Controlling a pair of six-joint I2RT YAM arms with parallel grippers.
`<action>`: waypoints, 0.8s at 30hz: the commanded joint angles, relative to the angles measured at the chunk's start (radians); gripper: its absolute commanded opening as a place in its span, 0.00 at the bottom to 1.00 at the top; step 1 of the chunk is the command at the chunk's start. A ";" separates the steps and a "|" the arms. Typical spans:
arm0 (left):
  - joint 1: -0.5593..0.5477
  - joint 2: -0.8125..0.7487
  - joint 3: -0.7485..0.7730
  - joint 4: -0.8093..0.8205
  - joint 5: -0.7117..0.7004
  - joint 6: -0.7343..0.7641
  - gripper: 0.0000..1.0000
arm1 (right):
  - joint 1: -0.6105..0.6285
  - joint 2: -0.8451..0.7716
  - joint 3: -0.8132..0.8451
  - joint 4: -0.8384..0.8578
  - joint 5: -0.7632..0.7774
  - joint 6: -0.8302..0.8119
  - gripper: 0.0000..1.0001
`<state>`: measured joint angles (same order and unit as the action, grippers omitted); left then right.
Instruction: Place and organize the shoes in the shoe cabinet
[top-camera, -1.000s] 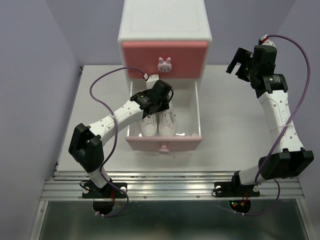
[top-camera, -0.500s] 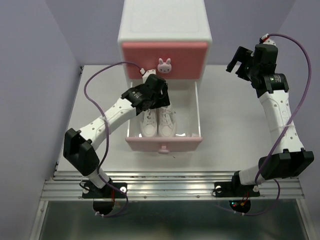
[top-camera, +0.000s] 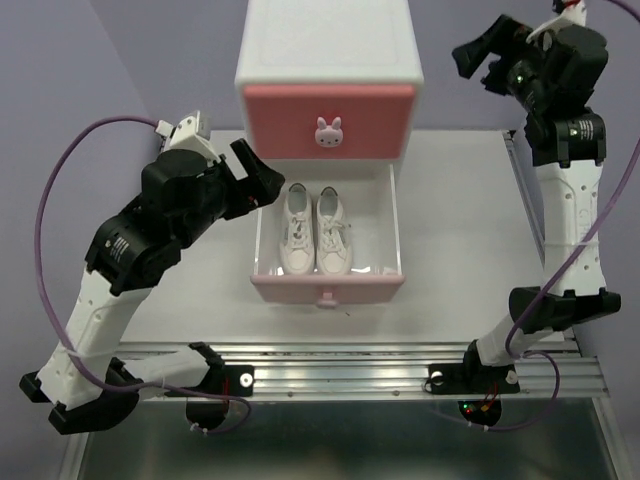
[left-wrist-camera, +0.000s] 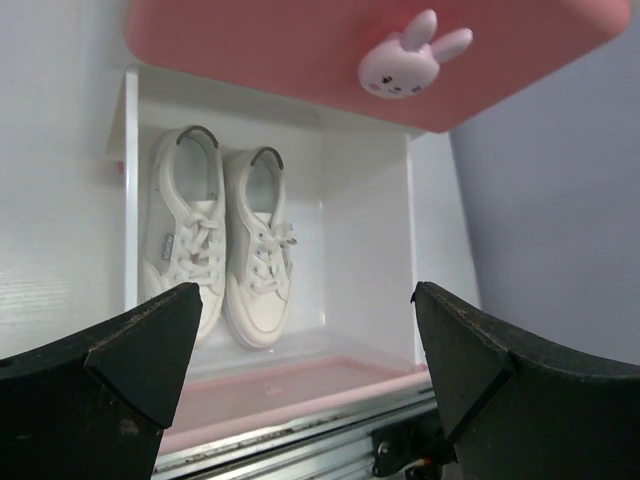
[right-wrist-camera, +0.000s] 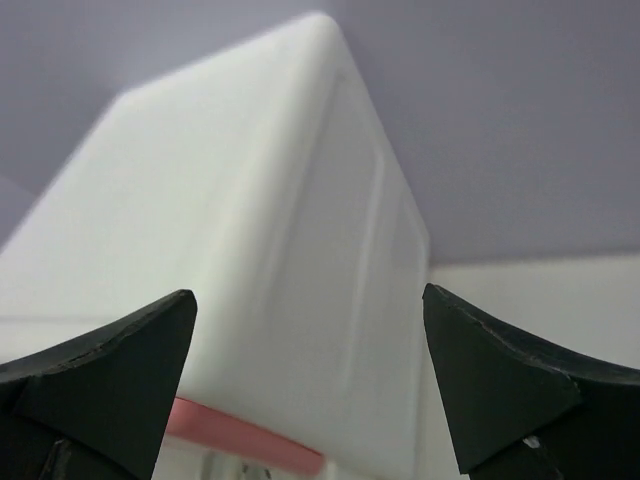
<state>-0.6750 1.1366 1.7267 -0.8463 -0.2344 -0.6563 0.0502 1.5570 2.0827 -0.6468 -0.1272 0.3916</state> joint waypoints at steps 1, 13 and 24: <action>-0.047 0.000 -0.009 -0.053 0.122 -0.023 0.99 | 0.104 0.157 0.348 0.193 -0.196 0.040 1.00; -0.417 0.057 -0.029 -0.117 0.093 -0.026 0.99 | 0.500 0.391 0.438 0.129 -0.108 -0.047 1.00; -0.774 -0.055 -0.419 -0.116 0.023 -0.348 0.99 | 0.513 0.420 0.315 -0.053 0.071 -0.068 1.00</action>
<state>-1.3396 1.0927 1.4193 -0.9668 -0.1699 -0.8650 0.5911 1.8992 2.4451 -0.4408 -0.1688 0.3523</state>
